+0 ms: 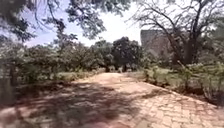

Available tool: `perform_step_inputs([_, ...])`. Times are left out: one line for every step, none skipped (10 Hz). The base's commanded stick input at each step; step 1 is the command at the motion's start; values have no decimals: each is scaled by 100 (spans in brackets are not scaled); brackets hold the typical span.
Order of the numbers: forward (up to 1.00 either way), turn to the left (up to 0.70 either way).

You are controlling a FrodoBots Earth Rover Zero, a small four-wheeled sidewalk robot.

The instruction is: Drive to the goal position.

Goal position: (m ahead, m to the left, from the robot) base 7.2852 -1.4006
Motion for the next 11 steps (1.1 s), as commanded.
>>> perform_step_inputs([70,0])
perform_step_inputs([70,0])
perform_step_inputs([70,0])
perform_step_inputs([70,0])
perform_step_inputs([70,0])
perform_step_inputs([70,0])
perform_step_inputs([70,0])
perform_step_inputs([70,0])
perform_step_inputs([70,0])
perform_step_inputs([70,0])
perform_step_inputs([70,0])
